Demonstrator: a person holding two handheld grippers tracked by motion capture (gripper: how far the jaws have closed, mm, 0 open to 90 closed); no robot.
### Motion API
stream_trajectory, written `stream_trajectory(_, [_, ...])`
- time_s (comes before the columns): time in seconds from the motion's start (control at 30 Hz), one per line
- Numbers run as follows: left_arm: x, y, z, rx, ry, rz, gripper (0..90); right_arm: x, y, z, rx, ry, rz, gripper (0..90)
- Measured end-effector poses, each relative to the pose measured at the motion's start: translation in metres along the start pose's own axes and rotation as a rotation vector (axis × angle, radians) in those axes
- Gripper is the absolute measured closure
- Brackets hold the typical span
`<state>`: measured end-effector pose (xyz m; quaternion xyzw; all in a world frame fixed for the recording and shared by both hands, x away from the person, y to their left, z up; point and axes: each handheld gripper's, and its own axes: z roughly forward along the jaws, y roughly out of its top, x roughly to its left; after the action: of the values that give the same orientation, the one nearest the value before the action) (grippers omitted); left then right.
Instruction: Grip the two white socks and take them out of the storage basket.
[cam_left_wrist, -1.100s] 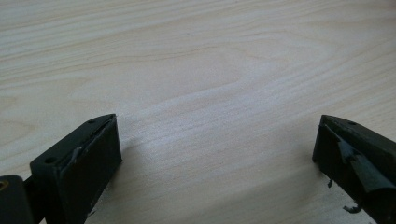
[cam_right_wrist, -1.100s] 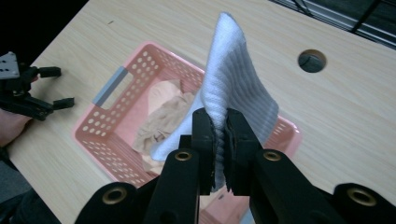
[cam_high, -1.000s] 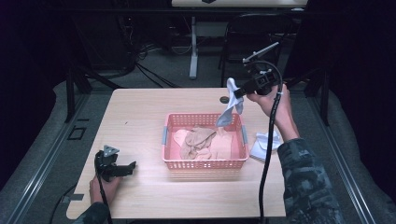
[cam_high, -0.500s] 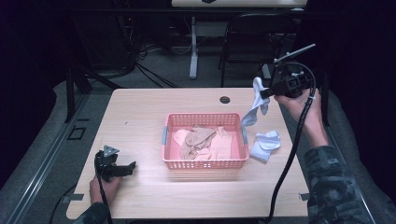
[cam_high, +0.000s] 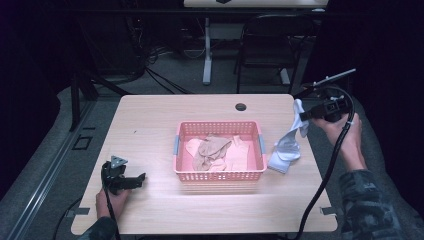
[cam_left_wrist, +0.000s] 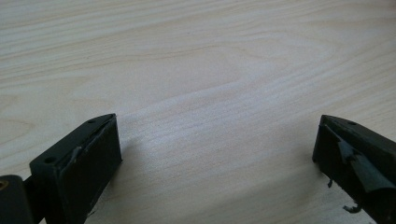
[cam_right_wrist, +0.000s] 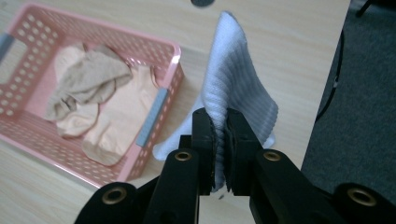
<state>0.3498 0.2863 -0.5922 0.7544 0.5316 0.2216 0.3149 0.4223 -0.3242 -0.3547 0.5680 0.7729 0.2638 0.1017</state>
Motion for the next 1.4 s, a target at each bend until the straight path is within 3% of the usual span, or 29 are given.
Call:
stream_trajectory(0.17, [0.000, 0.000, 0.000, 0.000, 0.000, 0.000, 0.9, -0.008, -0.024, 0.035, 0.093, -0.005, 0.005, 83.5])
stream_trajectory(0.4, [0.000, 0.000, 0.000, 0.000, 0.000, 0.000, 0.9, -0.013, -0.054, 0.081, 0.181, 0.028, 0.024, 83.3])
stream_trajectory(0.63, [0.000, 0.000, 0.000, 0.001, 0.000, 0.000, 0.9, -0.012, -0.075, 0.110, 0.251, 0.035, 0.023, 82.9])
stream_trajectory(0.7, [0.000, 0.000, 0.000, 0.000, 0.000, 0.002, 0.9, -0.012, -0.083, 0.118, 0.249, 0.030, 0.041, 82.4])
stream_trajectory(0.83, [0.000, 0.000, 0.000, 0.001, -0.001, 0.001, 0.9, -0.015, -0.092, 0.125, 0.287, 0.054, 0.026, 79.3])
stream_trajectory(0.9, [0.000, 0.000, 0.000, 0.000, 0.000, 0.002, 0.9, -0.014, -0.098, 0.129, 0.279, 0.053, 0.040, 75.4])
stream_trajectory(0.93, [0.000, 0.000, 0.000, 0.000, -0.001, 0.003, 0.9, -0.017, -0.097, 0.126, 0.327, 0.060, -0.001, 71.2])
stream_trajectory(0.97, [0.000, 0.000, 0.000, 0.001, -0.001, 0.001, 0.9, -0.016, -0.099, 0.126, 0.287, 0.064, 0.029, 68.5])
stream_trajectory(1.13, [0.000, 0.000, 0.000, 0.000, 0.000, 0.003, 0.9, -0.014, -0.104, 0.108, 0.210, 0.063, 0.028, 46.8])
stream_trajectory(1.4, [0.000, 0.000, 0.000, 0.000, -0.001, 0.003, 0.9, -0.013, -0.119, 0.092, 0.206, 0.060, 0.010, 21.2])
